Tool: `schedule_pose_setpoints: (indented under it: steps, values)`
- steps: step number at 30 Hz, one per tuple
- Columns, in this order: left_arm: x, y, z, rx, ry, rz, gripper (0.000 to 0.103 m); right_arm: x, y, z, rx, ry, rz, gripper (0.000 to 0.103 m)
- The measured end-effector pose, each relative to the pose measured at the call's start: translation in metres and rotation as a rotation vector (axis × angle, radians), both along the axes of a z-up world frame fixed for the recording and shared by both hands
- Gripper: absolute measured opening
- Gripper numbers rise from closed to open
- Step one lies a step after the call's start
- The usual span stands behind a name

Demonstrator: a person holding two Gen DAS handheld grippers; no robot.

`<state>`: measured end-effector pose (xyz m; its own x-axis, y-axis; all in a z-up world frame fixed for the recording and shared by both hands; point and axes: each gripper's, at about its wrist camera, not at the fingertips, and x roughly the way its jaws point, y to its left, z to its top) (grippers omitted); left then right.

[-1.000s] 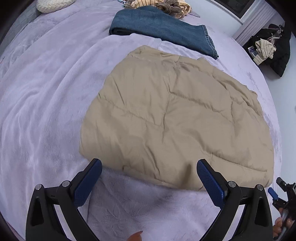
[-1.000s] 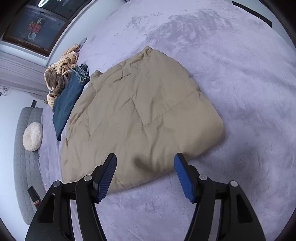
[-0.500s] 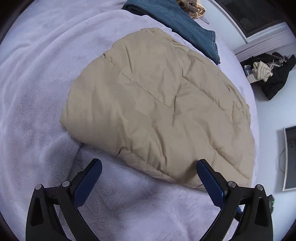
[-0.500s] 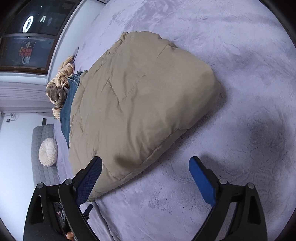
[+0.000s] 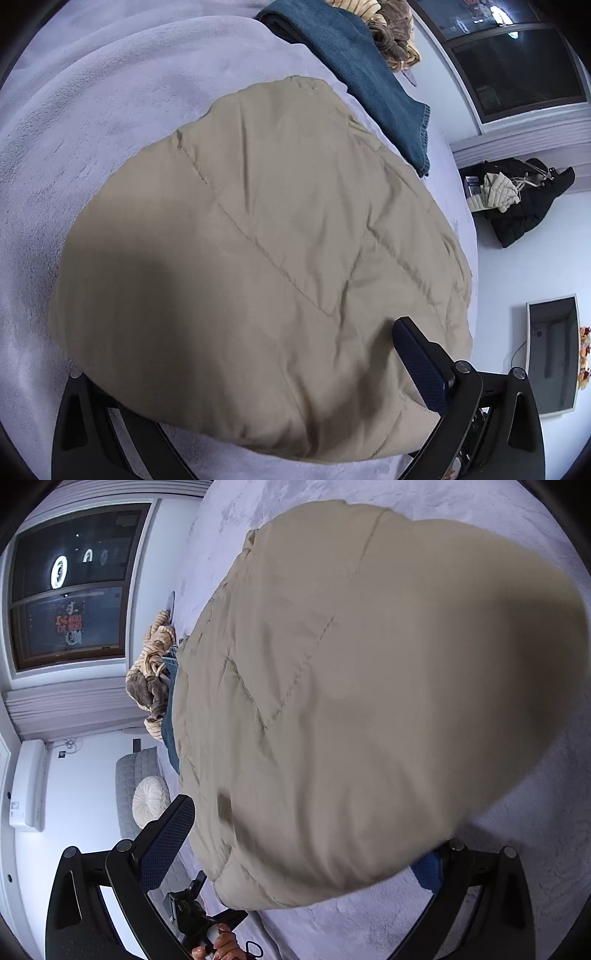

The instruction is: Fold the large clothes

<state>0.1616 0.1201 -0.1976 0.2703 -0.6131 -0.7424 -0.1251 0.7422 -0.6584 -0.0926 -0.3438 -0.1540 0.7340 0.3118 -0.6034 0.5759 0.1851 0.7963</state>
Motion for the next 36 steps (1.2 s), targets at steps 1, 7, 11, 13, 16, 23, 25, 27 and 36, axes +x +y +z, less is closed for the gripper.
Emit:
schedule_pose_setpoints:
  steps: [1, 7, 11, 13, 16, 23, 25, 27, 36]
  values:
    - [0.003, -0.001, -0.004, 0.005, 0.004, 0.014, 0.102, 0.005, 0.000, -0.004, 0.007, 0.010, 0.006, 0.103]
    - [0.007, 0.003, -0.007, -0.023, -0.040, 0.041, 0.032, 0.014, 0.002, -0.012, 0.021, 0.025, -0.010, 0.102]
    - [0.005, -0.003, 0.017, 0.052, -0.143, -0.060, 0.023, 0.007, 0.002, -0.015, 0.045, 0.019, -0.039, 0.048]
    - [0.001, -0.008, 0.031, 0.092, -0.197, -0.107, 0.022, 0.003, 0.005, -0.009, 0.030, 0.000, -0.045, 0.034]
    - [-0.004, -0.009, 0.049, 0.121, -0.253, -0.162, 0.022, -0.002, 0.012, 0.004, -0.011, -0.011, -0.044, 0.028]
    - [-0.032, 0.013, 0.075, 0.123, -0.308, -0.254, 0.021, -0.027, 0.032, 0.033, -0.072, -0.011, -0.019, 0.026]
    - [-0.047, 0.022, 0.080, 0.120, -0.301, -0.258, 0.021, -0.040, 0.042, 0.039, -0.076, 0.006, -0.004, 0.026]
    - [-0.068, 0.032, 0.085, 0.122, -0.295, -0.259, 0.021, -0.053, 0.049, 0.043, -0.074, 0.020, 0.008, 0.026]
    - [-0.183, 0.082, 0.077, 0.173, -0.201, -0.255, 0.022, -0.129, 0.084, 0.044, -0.018, 0.074, 0.081, 0.026]
